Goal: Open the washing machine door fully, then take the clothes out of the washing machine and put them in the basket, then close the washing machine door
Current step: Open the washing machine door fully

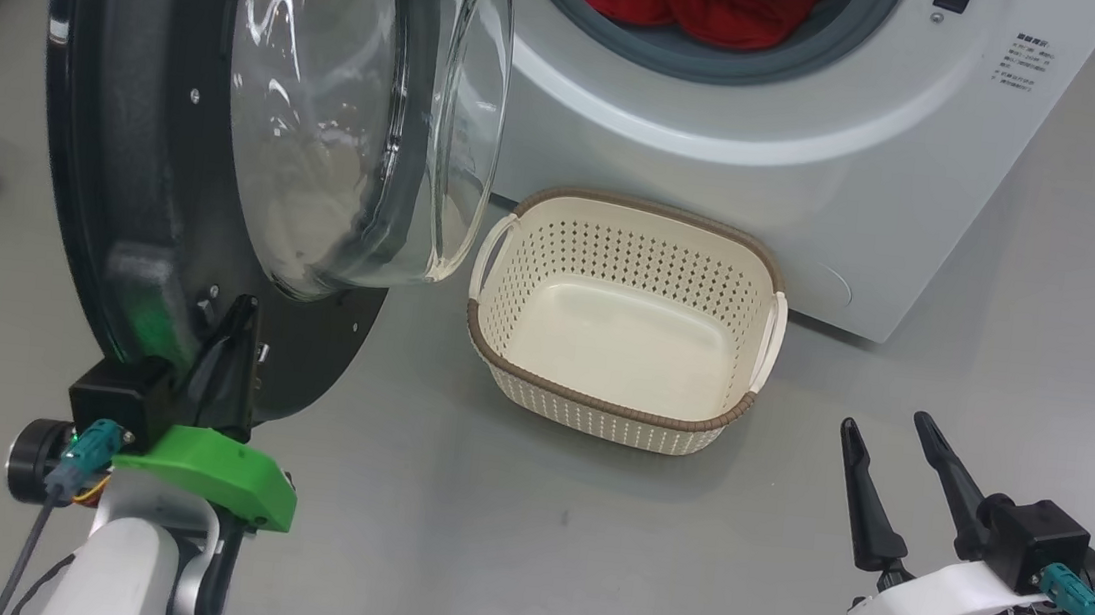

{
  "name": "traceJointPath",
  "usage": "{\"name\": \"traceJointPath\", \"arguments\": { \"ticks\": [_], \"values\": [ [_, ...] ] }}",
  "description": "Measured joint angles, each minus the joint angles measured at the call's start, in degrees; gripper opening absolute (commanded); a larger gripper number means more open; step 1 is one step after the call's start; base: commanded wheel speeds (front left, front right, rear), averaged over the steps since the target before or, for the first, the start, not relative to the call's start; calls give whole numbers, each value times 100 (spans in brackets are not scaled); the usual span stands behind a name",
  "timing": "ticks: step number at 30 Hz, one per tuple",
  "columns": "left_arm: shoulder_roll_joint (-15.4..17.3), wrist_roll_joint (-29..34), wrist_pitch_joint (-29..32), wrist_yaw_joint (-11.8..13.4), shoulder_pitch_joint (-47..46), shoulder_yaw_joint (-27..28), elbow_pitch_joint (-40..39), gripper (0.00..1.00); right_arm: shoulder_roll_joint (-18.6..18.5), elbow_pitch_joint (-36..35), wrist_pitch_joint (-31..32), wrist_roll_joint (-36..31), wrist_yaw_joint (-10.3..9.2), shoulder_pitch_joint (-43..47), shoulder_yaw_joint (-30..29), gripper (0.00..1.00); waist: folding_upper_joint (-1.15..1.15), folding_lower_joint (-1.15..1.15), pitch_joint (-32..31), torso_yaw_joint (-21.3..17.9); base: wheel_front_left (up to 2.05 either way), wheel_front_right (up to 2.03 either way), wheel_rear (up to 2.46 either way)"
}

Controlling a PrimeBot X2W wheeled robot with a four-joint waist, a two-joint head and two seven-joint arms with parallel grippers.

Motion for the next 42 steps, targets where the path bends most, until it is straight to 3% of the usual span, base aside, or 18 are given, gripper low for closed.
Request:
{"name": "traceJointPath", "arguments": {
  "ticks": [19,42],
  "values": [
    [483,-380,-148,124,-323,900,169,0,-260,-154,187,-101,0,-313,91,100,0,0,670,4,0,0,0],
    [1035,-915,-88,176,-1175,1740,1021,0,-610,-489,447,-259,0,-627,76,100,0,0,1537,-113,0,0,0]
  ]
}}
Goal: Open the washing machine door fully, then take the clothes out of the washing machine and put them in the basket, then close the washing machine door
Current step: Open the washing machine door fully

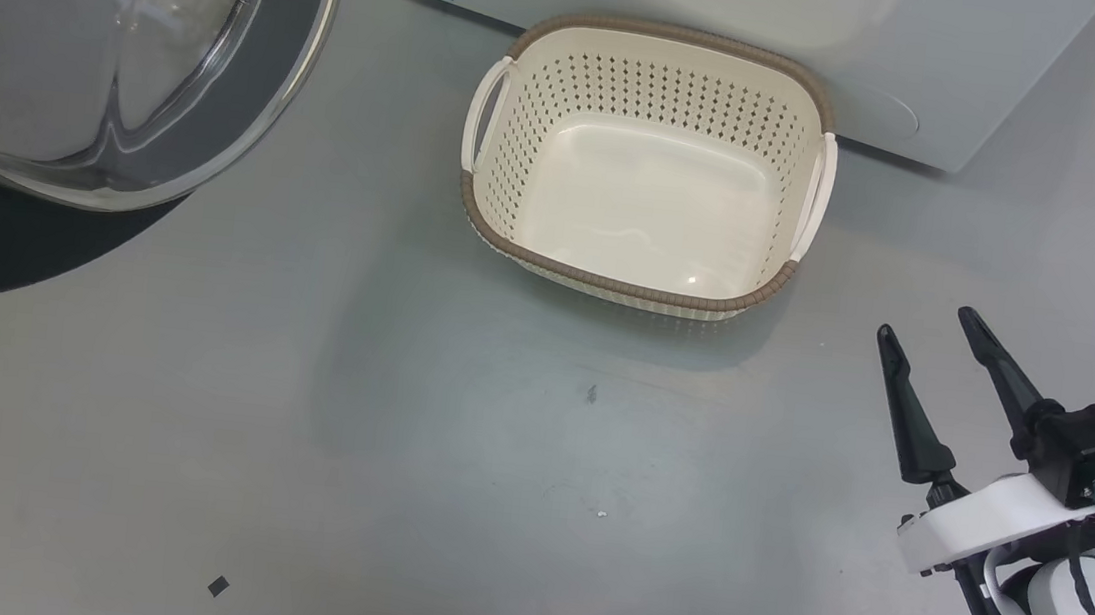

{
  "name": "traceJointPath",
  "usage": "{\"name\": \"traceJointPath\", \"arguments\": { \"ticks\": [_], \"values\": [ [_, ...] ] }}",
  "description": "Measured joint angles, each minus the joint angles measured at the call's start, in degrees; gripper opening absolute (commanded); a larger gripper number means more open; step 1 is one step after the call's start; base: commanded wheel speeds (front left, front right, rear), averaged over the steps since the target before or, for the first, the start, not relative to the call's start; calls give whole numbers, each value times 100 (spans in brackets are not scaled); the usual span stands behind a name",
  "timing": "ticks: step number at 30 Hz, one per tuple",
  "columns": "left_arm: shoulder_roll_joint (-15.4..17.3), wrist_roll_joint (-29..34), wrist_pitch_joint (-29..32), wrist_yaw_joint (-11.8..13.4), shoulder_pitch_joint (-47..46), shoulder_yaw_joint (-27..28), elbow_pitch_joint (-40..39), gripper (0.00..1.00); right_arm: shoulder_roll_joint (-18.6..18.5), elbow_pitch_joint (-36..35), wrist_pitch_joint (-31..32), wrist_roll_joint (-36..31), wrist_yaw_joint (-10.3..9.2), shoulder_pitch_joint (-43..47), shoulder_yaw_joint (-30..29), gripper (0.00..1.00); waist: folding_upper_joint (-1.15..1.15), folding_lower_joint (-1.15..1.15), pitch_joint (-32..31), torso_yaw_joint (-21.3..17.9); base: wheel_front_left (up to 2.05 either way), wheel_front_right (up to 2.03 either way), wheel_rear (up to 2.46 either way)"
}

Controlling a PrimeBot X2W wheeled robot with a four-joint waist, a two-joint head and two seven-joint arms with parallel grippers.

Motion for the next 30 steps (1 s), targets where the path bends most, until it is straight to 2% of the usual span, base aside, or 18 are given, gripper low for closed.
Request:
{"name": "traceJointPath", "arguments": {
  "ticks": [14,23,30],
  "values": [
    [100,-58,-112,-33,-488,109,613,0,-156,-124,91,-35,0,-93,-105,100,0,0,349,45,0,0,0],
    [96,111,-236,-138,-503,-198,950,0,-123,3,27,-31,0,-113,-110,100,0,0,140,48,0,0,0],
    [2,344,-337,-291,-478,-472,1040,0,56,196,-151,27,0,-113,-100,100,0,0,-163,18,0,0,0]
  ]
}}
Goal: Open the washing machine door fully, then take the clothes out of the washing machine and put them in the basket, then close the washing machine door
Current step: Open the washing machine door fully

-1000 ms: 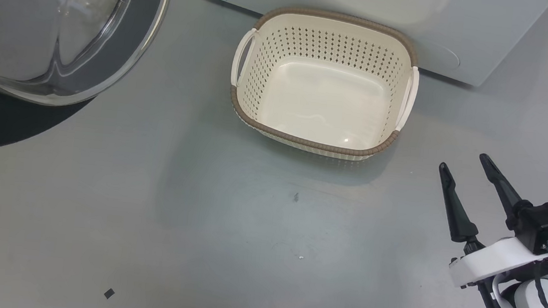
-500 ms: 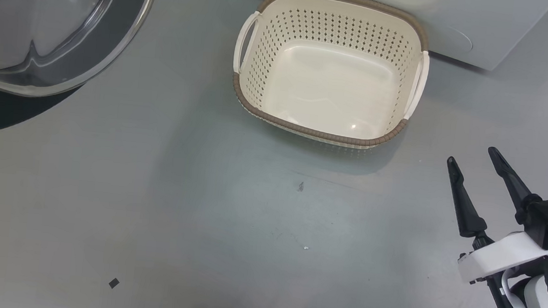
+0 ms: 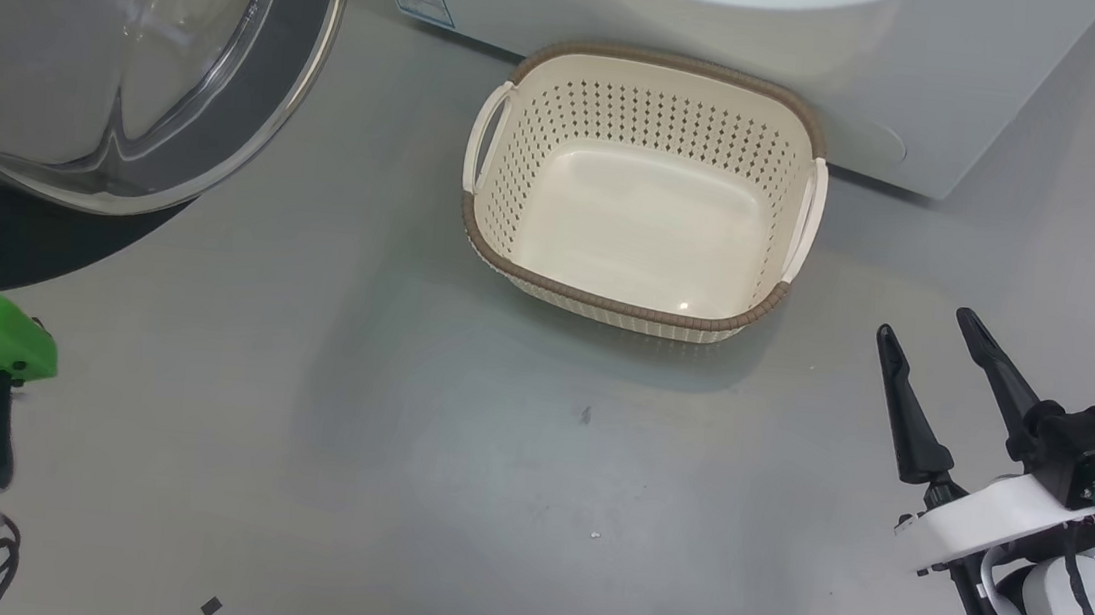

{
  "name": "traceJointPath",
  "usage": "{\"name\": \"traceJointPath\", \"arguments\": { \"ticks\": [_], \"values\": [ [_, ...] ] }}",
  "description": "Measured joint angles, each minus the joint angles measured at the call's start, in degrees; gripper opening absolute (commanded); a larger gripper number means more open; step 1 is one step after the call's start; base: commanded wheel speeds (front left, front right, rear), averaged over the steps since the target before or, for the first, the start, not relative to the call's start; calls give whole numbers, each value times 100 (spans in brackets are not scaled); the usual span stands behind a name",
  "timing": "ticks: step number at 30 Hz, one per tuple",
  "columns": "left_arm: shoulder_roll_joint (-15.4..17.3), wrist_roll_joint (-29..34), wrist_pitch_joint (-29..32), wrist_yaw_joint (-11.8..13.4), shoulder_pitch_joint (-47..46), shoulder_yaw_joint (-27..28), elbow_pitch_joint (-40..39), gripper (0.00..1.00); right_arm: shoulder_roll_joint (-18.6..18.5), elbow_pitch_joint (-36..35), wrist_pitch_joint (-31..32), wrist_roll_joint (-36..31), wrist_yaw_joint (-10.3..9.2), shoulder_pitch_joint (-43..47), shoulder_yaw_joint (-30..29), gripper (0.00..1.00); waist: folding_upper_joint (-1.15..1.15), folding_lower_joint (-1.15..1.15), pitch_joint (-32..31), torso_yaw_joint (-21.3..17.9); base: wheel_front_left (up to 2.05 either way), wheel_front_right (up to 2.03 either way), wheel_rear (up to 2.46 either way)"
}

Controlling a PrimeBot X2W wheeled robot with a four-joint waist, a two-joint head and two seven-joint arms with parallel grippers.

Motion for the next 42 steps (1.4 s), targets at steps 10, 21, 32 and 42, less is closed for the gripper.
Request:
{"name": "traceJointPath", "arguments": {
  "ticks": [10,21,32,42],
  "values": [
    [-190,141,-123,-261,436,-330,-198,0,301,297,-179,204,-1,4,-46,100,0,0,-598,-175,0,0,0],
    [-274,350,-175,-358,1040,-497,-730,0,515,456,-256,307,-5,92,-166,100,0,0,-1188,-741,0,0,0],
    [-559,404,-178,-402,1535,-658,-1244,0,603,456,-281,335,-15,171,-303,100,0,0,-1538,-1314,0,0,0],
    [-768,476,-192,-407,1767,-716,-1774,0,623,389,-299,355,-65,328,-467,100,0,0,-1647,-1677,0,0,0]
  ]
}}
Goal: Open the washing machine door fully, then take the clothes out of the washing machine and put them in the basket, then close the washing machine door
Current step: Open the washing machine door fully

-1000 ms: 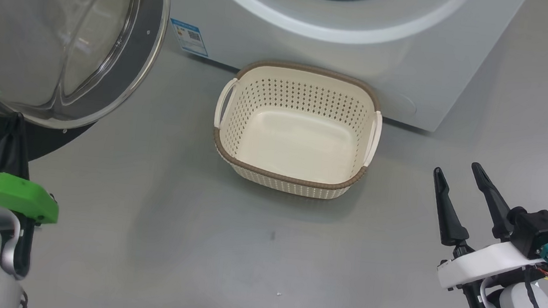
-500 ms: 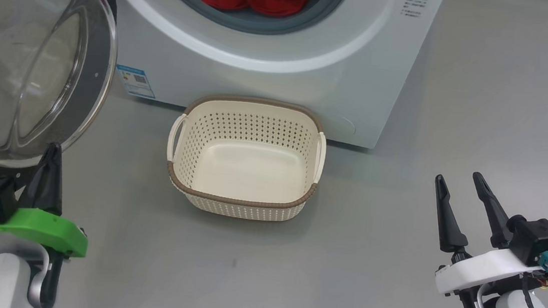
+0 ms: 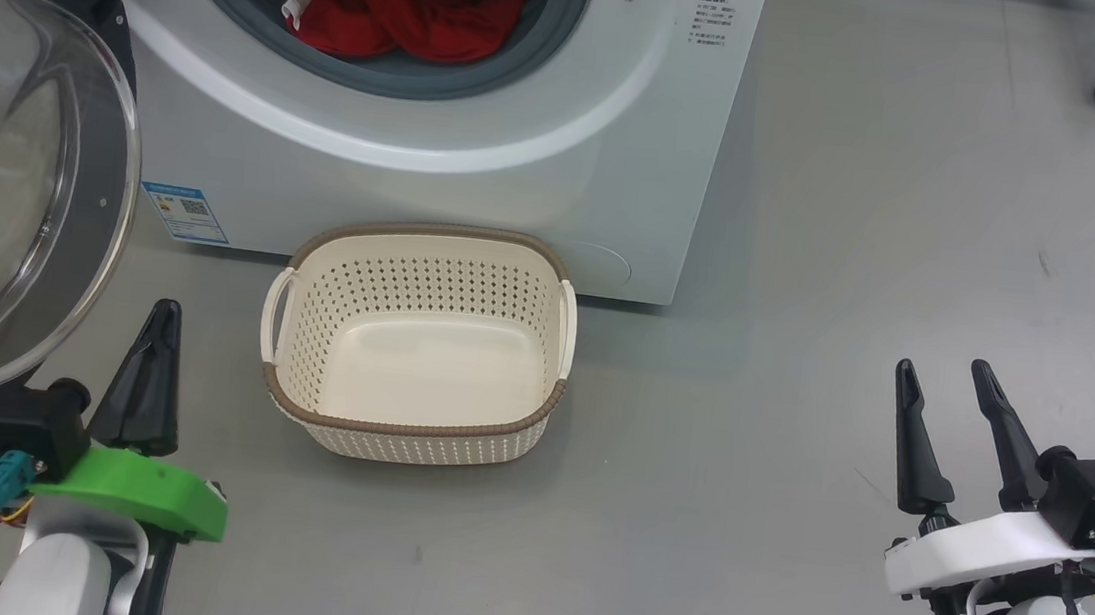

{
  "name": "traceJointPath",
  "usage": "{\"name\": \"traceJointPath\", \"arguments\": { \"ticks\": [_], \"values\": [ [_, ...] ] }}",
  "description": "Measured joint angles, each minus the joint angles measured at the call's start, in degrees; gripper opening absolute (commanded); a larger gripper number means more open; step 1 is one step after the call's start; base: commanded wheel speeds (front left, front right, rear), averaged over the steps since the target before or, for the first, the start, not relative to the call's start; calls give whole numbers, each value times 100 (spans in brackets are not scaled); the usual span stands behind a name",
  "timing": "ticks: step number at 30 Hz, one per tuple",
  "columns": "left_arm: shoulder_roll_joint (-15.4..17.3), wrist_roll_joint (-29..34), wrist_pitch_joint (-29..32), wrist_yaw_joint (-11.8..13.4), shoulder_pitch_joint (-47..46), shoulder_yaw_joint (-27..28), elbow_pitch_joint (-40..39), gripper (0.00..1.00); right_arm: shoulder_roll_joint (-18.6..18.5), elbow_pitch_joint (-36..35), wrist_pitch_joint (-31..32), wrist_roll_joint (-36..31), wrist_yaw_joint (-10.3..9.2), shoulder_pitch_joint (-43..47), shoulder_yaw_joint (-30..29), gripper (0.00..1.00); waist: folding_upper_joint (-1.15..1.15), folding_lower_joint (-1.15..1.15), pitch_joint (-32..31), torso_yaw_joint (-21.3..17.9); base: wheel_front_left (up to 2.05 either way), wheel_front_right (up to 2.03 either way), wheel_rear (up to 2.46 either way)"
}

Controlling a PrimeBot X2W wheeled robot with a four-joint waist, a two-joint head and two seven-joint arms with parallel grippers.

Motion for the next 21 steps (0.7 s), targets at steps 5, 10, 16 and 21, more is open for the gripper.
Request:
{"name": "traceJointPath", "arguments": {
  "ticks": [5,10,16,21],
  "values": [
    [-65,47,0,-2,137,-49,-191,93,11,-57,-8,0,-1,4,-43,100,0,0,-8,-114,0,0,0],
    [-84,163,-1,-51,160,-130,-341,100,36,-152,-9,0,-2,5,-110,100,0,0,21,-153,0,0,0],
    [-126,141,-1,-71,246,-130,-402,100,57,-210,-9,-3,-1,6,-155,100,0,0,40,-172,0,0,0],
    [-129,131,-1,-104,281,-130,-504,100,76,-240,-9,-9,-1,15,-171,100,0,0,42,-181,0,0,0]
  ]
}}
